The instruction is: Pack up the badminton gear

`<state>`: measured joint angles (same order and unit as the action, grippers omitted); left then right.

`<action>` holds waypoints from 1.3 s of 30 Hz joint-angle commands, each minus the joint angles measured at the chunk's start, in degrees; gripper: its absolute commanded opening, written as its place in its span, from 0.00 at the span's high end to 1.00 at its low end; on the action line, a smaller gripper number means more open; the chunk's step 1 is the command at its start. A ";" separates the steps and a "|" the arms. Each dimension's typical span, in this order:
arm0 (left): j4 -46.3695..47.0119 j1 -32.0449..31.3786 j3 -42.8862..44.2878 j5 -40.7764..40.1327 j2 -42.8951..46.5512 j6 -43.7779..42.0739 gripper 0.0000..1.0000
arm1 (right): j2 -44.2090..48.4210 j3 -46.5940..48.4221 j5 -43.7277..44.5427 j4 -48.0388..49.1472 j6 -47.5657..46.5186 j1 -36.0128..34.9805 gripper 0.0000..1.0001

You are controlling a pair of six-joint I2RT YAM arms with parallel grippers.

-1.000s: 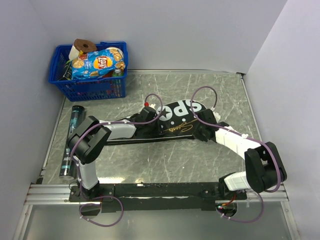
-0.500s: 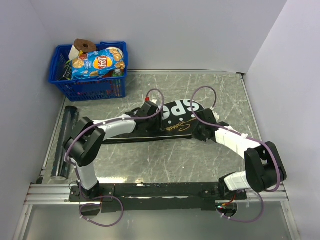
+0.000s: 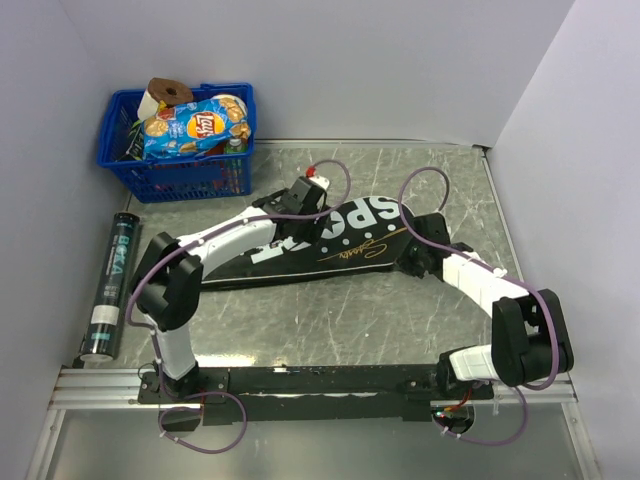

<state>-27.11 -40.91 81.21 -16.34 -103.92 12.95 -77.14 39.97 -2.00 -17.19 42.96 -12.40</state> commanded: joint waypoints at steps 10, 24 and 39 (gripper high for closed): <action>-1.98 4.95 -5.18 10.88 -4.89 -20.59 0.21 | 1.91 -1.82 -4.94 4.27 -3.58 2.38 1.00; -3.47 6.72 -5.36 23.01 -12.53 -20.69 0.49 | 0.68 -0.42 -6.53 5.06 -4.20 0.98 1.00; -3.03 4.52 -5.54 30.04 -11.92 -15.85 0.50 | -11.96 12.32 -8.28 9.89 2.83 -19.39 1.00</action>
<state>-29.28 -33.32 77.82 0.47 -112.12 -7.55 -86.11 46.06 -4.54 -14.61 42.04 -25.15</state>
